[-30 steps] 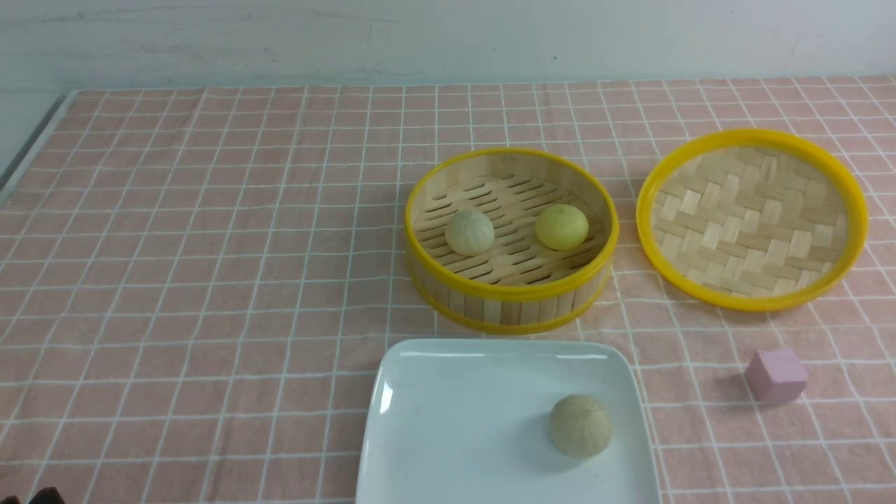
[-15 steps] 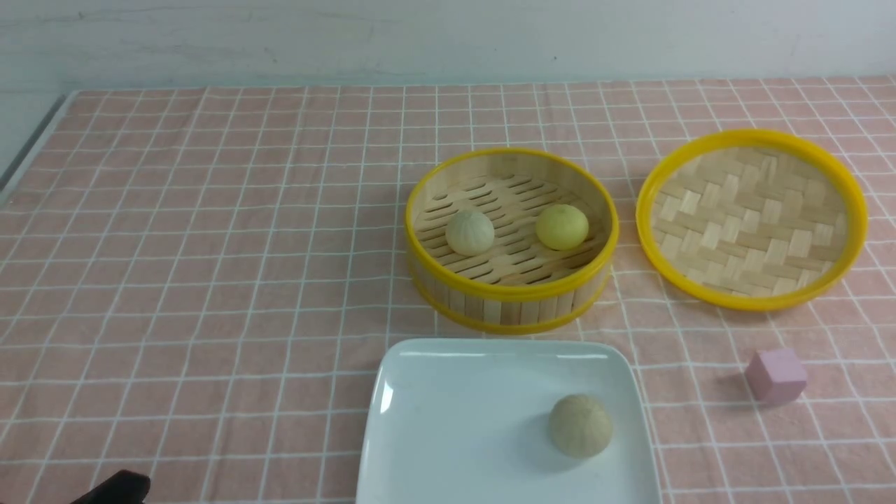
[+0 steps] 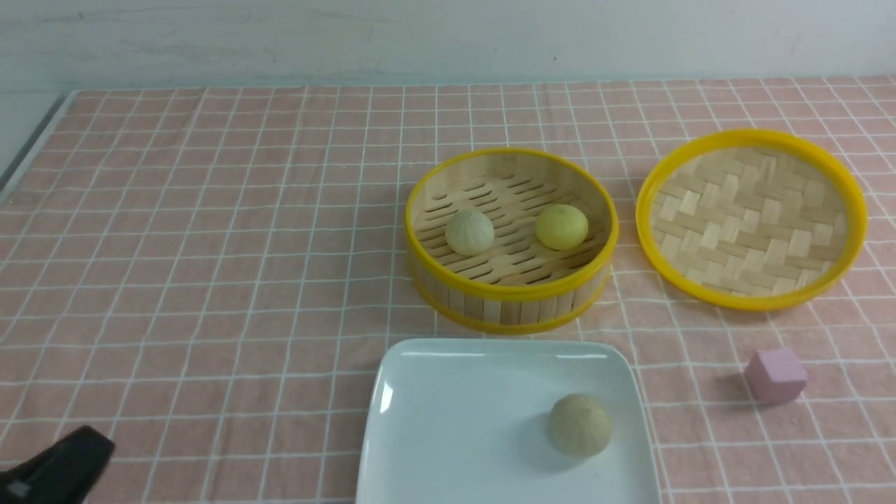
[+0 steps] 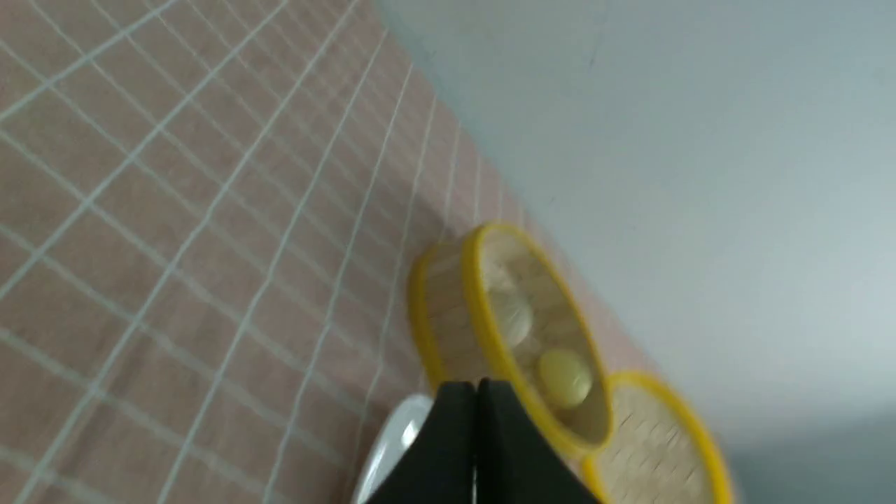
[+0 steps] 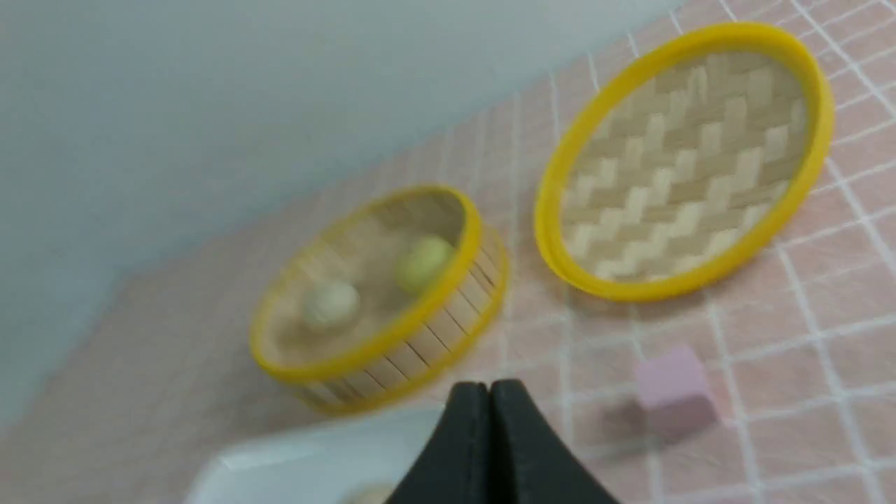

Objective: Put the steamed buns into the plate on the pink tablecloth.
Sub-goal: 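Reach toward a bun in the bamboo steamer with the right gripper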

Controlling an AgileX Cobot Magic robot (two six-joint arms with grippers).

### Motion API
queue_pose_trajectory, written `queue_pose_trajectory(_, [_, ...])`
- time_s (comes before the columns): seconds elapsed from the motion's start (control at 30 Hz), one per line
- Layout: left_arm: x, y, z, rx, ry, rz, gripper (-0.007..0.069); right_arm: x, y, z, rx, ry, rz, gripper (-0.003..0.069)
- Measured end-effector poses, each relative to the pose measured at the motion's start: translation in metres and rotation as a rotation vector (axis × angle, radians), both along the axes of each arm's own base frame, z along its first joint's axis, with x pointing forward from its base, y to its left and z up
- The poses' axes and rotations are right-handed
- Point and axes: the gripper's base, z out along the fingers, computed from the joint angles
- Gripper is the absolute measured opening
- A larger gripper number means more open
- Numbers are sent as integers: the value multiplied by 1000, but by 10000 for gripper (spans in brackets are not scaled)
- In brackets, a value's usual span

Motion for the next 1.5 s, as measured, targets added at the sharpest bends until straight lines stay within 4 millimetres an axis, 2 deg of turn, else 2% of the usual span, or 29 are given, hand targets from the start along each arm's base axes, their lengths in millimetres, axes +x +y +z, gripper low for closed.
queue_pose_trajectory(0.03, [3,-3,-1,47,125,-50,1,14,1,-1,-73,180,31,-13])
queue_pose_trajectory(0.1, [11,-6,-4,114,350,-127,1,32,4,-6,-120,435,78,-13])
queue_pose_trajectory(0.13, [15,-6,-6,147,426,-151,1,44,6,-9,-125,519,92,-13])
queue_pose_trajectory(0.17, [17,-6,-6,153,453,-158,1,46,7,-9,-125,542,103,-13])
queue_pose_trajectory(0.2, [23,-5,-7,209,557,-204,1,62,12,-13,-117,631,142,-11])
queue_pose_trajectory(0.27, [37,-4,-7,297,661,-275,1,89,24,-18,-101,692,287,-8])
queue_pose_trajectory(0.4, [56,-4,-3,365,698,-345,1,128,48,-20,-23,644,584,-3])
queue_pose_trajectory(0.43, [57,-4,-3,366,698,-347,1,131,49,-23,-5,661,585,-3])
queue_pose_trajectory(0.47, [61,-4,-3,375,699,-357,1,146,56,-19,33,610,647,0])
queue_pose_trajectory(0.63, [69,-4,-3,383,678,-353,1,196,69,-5,19,475,653,44])
queue_pose_trajectory(0.7, [69,-4,-3,376,674,-351,5,220,81,3,-24,425,655,89])
queue_pose_trajectory(0.83, [69,-5,-3,365,672,-351,9,241,101,6,-84,418,687,145])
queue_pose_trajectory(0.87, [69,-5,-3,364,672,-351,13,253,114,6,-136,427,705,179])
queue_pose_trajectory(0.97, [70,-5,-3,362,665,-347,16,280,139,-4,-250,463,709,263])
queue_pose_trajectory(1.17, [71,-5,-2,362,658,-343,30,324,172,-21,-427,472,649,400])
queue_pose_trajectory(1.2, [71,-5,-2,362,657,-342,31,324,173,-21,-428,472,651,400])
queue_pose_trajectory(1.23, [72,-5,-2,362,646,-335,34,338,180,-27,-465,454,627,431])
queue_pose_trajectory(1.27, [72,-5,-2,361,646,-335,34,339,181,-28,-474,448,624,434])
queue_pose_trajectory(1.33, [74,-4,-1,359,624,-321,38,356,186,-36,-518,412,599,455])
queue_pose_trajectory(1.5, [75,-4,0,358,617,-317,45,374,188,-55,-585,395,560,460])
